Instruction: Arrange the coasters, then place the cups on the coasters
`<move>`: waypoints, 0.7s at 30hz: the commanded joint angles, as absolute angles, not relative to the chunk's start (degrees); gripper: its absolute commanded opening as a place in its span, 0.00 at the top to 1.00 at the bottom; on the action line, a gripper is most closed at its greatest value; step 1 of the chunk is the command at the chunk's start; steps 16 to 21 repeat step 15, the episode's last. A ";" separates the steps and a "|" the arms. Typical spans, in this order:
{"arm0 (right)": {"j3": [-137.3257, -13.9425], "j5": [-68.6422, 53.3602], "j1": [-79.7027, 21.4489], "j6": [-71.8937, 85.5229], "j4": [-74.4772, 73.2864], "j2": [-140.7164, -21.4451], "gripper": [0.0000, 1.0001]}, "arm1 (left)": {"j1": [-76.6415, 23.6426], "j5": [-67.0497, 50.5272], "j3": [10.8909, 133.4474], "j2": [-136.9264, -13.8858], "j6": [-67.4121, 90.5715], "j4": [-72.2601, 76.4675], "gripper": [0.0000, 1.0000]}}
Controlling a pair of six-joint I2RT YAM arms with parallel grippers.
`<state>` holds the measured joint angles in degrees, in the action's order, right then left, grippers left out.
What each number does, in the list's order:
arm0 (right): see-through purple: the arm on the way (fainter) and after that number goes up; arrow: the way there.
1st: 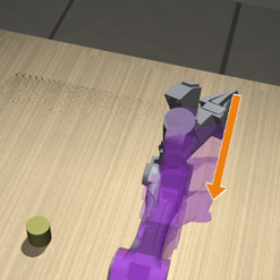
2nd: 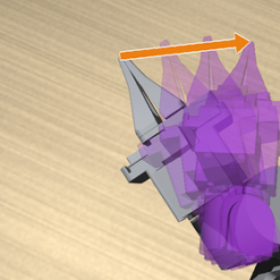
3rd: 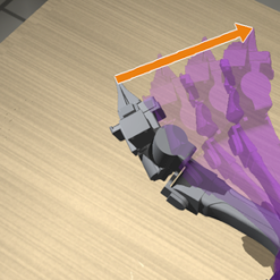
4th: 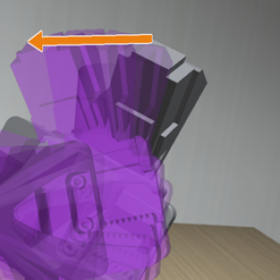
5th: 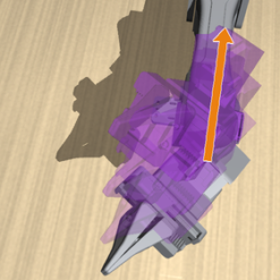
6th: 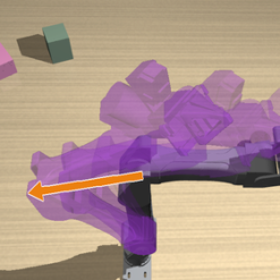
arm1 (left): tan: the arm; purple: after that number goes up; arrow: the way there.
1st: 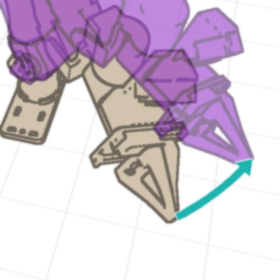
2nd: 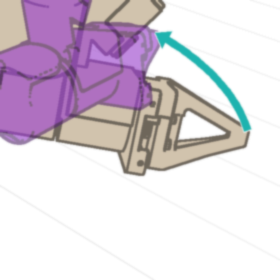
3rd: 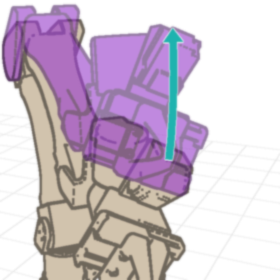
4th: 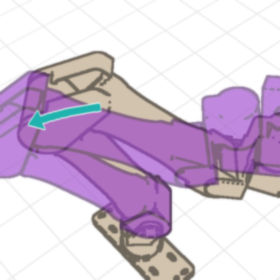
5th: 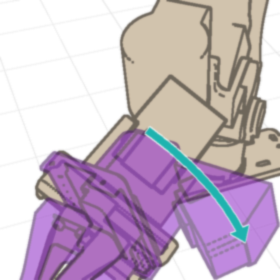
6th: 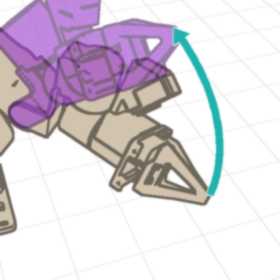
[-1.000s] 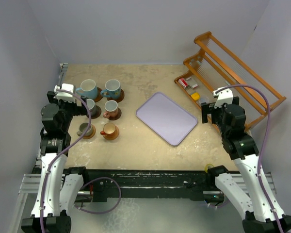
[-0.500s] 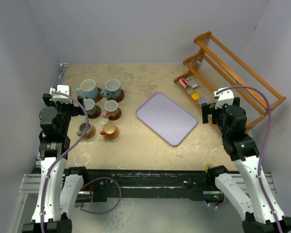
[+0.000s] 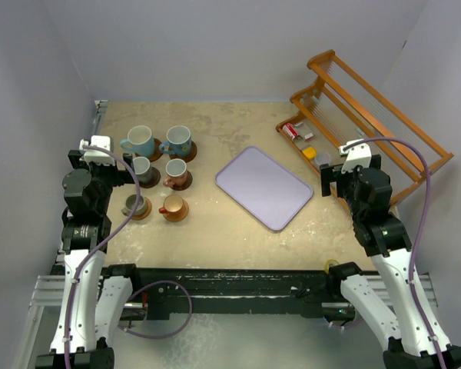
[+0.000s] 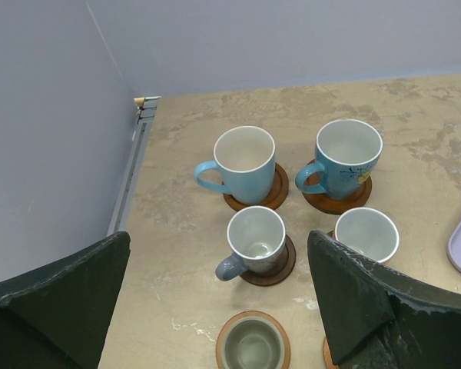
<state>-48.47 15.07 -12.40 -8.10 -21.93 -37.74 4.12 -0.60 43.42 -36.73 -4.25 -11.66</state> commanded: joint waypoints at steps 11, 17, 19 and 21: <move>-48.28 14.55 -12.13 -8.61 -19.64 -37.37 0.00 | 4.57 -1.94 45.13 -37.03 -6.08 -9.67 0.07; -48.34 14.46 -12.13 -8.53 -19.60 -37.53 0.00 | 4.61 -2.83 45.33 -36.92 -6.65 -10.40 0.07; -48.34 14.46 -12.13 -8.53 -19.60 -37.53 0.00 | 4.61 -2.83 45.33 -36.92 -6.65 -10.40 0.07; -48.34 14.46 -12.13 -8.53 -19.60 -37.53 0.00 | 4.61 -2.83 45.33 -36.92 -6.65 -10.40 0.07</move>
